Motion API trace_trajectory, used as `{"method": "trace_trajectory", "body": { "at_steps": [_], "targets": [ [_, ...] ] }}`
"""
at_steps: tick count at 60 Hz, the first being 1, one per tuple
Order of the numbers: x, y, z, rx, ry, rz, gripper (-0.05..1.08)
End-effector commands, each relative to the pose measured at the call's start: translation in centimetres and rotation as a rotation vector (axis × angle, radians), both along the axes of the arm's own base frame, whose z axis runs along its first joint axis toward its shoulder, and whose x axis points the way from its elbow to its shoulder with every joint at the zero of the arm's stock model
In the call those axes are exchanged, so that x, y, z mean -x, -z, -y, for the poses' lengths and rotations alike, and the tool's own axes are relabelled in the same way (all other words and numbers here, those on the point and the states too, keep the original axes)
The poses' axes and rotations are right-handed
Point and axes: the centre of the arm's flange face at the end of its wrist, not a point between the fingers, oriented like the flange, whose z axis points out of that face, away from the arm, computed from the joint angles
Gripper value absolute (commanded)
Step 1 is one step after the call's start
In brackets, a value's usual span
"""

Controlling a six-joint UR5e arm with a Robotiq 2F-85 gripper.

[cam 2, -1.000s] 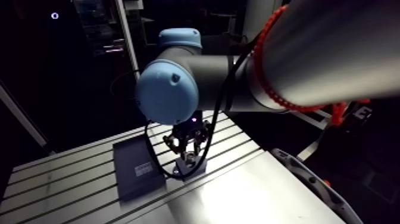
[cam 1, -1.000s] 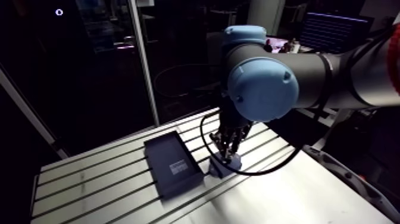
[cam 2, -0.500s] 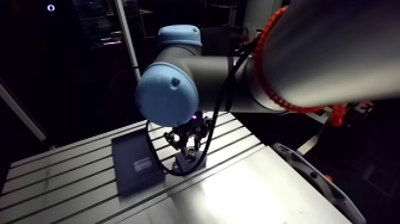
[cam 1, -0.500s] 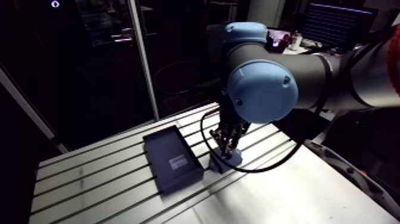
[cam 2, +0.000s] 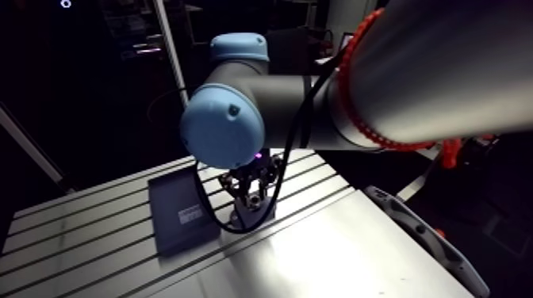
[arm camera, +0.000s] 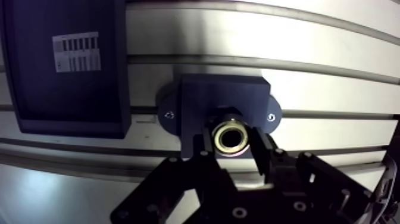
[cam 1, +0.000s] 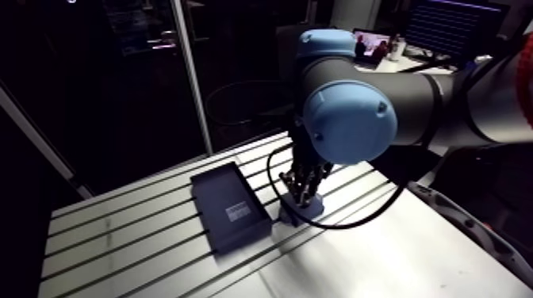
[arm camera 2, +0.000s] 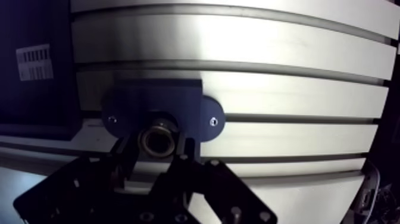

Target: Pick up the bearing and press it into the housing until flush.

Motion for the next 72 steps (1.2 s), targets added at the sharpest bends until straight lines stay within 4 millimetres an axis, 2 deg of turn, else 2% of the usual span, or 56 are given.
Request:
{"method": "trace_trajectory", "body": {
  "at_steps": [1, 72],
  "targets": [
    [0.16, 0.68, -0.03, 0.007, 0.004, 0.009, 0.68],
    [0.46, 0.92, 0.14, 0.009, 0.003, 0.013, 0.68]
  ]
}}
